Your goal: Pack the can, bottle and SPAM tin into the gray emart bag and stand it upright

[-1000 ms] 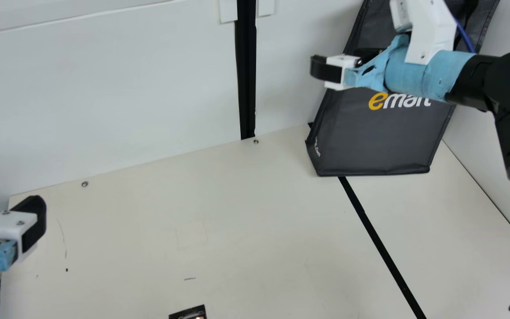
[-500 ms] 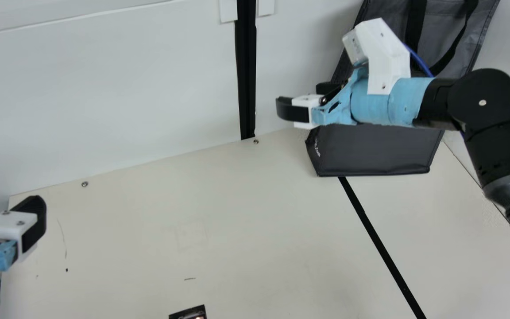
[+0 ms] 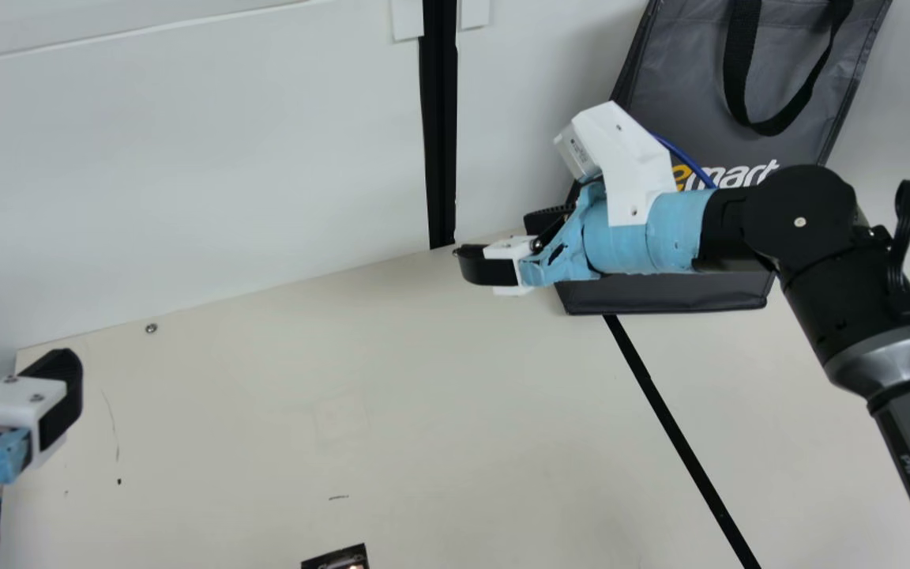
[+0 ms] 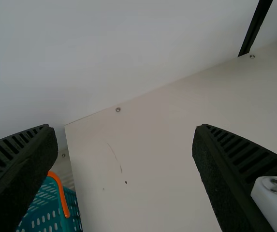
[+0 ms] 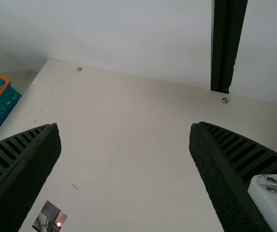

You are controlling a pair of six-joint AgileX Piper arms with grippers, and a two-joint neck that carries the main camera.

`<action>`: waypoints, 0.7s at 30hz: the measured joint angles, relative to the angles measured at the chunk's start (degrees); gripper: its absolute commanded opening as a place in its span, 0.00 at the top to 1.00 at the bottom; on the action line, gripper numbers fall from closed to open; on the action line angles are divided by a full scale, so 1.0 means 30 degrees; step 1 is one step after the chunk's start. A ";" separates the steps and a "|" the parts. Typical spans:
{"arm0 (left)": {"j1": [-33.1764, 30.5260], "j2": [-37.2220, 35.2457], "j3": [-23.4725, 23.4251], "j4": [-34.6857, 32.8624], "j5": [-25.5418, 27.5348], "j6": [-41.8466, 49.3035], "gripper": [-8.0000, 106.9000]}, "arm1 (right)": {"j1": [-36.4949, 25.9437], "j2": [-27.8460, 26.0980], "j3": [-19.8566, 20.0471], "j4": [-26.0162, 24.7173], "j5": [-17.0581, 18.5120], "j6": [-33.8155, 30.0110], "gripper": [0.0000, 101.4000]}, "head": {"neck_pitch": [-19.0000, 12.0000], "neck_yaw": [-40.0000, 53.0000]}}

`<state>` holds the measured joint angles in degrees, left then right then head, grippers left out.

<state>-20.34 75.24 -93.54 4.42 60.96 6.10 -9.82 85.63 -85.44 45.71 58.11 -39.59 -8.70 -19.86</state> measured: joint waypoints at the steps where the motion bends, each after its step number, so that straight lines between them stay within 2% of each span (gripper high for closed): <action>1: 0.0000 0.0000 0.0000 0.0000 0.0000 0.0000 0.15 | 0.0000 0.0000 0.0000 0.0000 0.0000 0.0000 0.06 | 0.0000 -0.0029; 21: 0.0000 0.0000 0.0000 0.0000 0.0000 0.0000 0.15 | 0.0000 0.0000 0.0000 0.0000 0.0000 0.0000 0.06 | 0.0000 -0.0029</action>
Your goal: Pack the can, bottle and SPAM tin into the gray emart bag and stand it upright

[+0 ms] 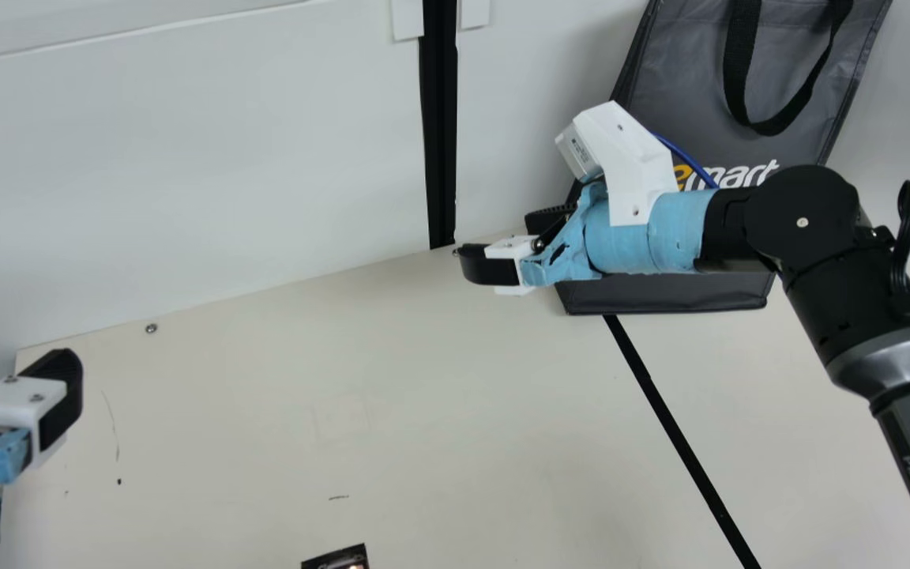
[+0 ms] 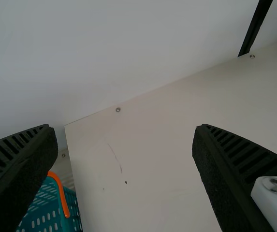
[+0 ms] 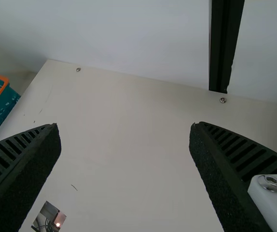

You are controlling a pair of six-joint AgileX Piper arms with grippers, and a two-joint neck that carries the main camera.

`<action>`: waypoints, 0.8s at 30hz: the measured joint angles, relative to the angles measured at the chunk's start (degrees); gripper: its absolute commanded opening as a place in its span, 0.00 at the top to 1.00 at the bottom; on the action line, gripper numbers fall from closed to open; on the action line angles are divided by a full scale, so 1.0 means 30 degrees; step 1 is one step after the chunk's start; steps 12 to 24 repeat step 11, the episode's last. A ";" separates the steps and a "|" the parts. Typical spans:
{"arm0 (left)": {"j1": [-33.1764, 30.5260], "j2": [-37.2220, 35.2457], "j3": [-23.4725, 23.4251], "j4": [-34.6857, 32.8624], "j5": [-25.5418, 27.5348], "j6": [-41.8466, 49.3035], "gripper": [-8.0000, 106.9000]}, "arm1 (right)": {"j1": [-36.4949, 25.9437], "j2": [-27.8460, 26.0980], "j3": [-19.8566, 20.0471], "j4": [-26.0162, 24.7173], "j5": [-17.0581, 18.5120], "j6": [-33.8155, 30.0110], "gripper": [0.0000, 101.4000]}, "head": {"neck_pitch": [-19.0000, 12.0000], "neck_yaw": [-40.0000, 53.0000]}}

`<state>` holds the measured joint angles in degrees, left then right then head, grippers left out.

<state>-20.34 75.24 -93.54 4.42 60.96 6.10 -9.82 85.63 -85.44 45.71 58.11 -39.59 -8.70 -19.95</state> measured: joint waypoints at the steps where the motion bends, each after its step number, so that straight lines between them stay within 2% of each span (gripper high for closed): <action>1: 0.0000 0.0000 0.0000 0.0000 0.0000 0.0000 0.15 | 0.0000 0.0000 0.0000 0.0000 0.0000 0.0000 0.06 | 0.0000 0.0000; 24: 0.0000 0.0000 0.0000 0.0000 0.0000 0.0000 0.15 | 0.0000 0.0000 0.0000 0.0000 0.0000 0.0000 0.06 | 0.0029 0.0000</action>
